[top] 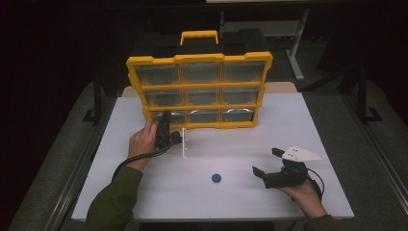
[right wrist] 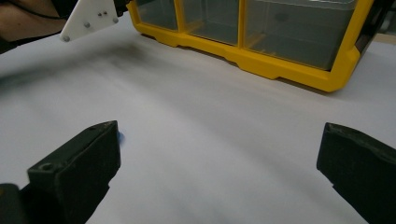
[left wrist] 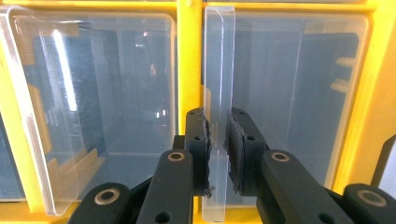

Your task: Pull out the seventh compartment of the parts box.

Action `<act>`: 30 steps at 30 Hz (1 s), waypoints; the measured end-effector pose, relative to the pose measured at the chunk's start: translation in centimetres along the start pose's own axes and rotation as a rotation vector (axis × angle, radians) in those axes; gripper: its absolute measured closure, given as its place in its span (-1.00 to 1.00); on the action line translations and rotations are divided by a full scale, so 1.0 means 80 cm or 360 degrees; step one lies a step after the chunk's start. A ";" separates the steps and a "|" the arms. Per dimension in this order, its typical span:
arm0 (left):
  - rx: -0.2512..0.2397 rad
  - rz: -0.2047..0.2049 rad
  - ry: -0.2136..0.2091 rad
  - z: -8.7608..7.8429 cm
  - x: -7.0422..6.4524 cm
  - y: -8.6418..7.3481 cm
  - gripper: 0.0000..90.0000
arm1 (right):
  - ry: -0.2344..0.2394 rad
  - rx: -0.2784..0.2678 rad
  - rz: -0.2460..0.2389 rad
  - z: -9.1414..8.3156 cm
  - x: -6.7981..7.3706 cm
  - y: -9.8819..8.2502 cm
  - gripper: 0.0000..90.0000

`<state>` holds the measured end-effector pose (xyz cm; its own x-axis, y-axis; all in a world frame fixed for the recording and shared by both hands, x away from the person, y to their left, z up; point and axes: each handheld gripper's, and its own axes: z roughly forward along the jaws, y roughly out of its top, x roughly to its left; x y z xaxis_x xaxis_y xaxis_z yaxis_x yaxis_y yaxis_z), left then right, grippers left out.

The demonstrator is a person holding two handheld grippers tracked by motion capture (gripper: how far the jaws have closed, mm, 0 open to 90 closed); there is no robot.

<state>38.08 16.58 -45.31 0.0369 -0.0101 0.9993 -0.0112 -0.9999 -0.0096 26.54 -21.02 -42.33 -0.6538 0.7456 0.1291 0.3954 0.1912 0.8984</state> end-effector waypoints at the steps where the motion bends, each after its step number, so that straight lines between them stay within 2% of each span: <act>1: -0.0005 0.0002 0.0007 -0.001 -0.001 0.000 0.76 | 0.0003 0.0003 -0.0003 0.000 0.000 0.000 -1.00; 4: -0.0009 0.0005 0.0013 -0.004 -0.002 -0.001 0.76 | 0.0006 0.0014 -0.0021 0.001 0.001 -0.001 -1.00; 15: -0.0021 -0.0004 0.0020 -0.007 -0.003 -0.001 0.76 | -0.0010 -0.0001 -0.0003 -0.003 0.000 -0.002 -1.00; 19: -0.0020 0.0027 0.0028 -0.010 -0.002 -0.002 0.76 | -0.0011 0.0003 -0.0020 -0.004 0.002 -0.003 -1.00; 30: -0.0014 0.0013 0.0014 -0.019 -0.003 -0.002 0.76 | -0.0012 0.0012 -0.0032 -0.005 0.003 -0.004 -1.00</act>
<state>36.54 16.78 -45.45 0.0279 -0.0183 0.9994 -0.0205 -0.9996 -0.0177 25.99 -21.18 -42.46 -0.6567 0.7464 0.1077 0.3871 0.2112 0.8975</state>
